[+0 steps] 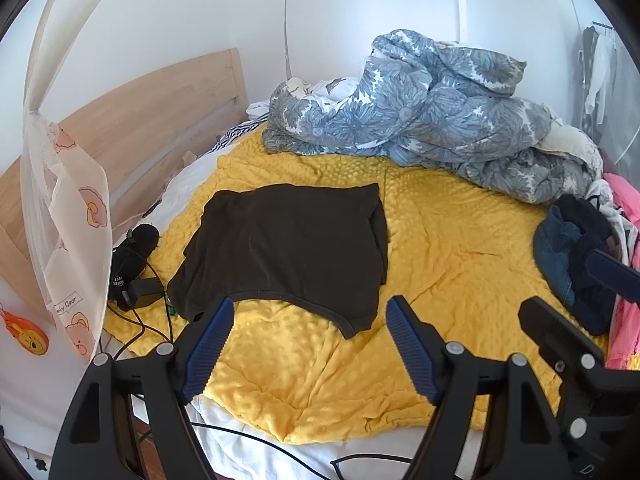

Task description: Fold clothes

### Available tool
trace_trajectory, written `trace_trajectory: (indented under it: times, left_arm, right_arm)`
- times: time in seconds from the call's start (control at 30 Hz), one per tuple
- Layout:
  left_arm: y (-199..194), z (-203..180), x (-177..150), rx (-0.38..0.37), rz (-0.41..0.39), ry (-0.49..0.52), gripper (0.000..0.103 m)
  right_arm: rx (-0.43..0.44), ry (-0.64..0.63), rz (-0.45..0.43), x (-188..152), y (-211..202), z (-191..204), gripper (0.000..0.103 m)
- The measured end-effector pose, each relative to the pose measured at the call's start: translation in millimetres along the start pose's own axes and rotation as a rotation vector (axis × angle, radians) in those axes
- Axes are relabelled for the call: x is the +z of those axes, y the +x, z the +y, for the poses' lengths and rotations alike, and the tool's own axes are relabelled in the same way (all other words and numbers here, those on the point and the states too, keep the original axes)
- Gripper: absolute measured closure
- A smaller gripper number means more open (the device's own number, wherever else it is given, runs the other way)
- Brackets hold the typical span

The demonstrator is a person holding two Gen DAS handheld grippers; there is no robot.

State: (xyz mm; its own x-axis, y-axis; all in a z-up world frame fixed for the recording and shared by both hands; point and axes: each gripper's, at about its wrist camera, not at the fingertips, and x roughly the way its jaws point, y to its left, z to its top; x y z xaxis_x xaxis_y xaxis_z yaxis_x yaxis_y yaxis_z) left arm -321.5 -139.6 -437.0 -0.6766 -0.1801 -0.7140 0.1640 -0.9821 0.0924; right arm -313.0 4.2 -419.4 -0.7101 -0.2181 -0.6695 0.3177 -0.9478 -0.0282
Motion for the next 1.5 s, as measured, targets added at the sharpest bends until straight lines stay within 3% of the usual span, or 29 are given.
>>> trace_trajectory:
  times: [0.43, 1.5]
  left_arm:
    - [4, 24, -5, 0.056, 0.015, -0.029, 0.022]
    - [14, 39, -9, 0.074, 0.033, -0.042, 0.022]
  right_arm:
    - [0.061, -0.018, 0.023, 2, 8, 15, 0.018]
    - [0.087, -0.048, 0.045, 4, 22, 34, 0.018]
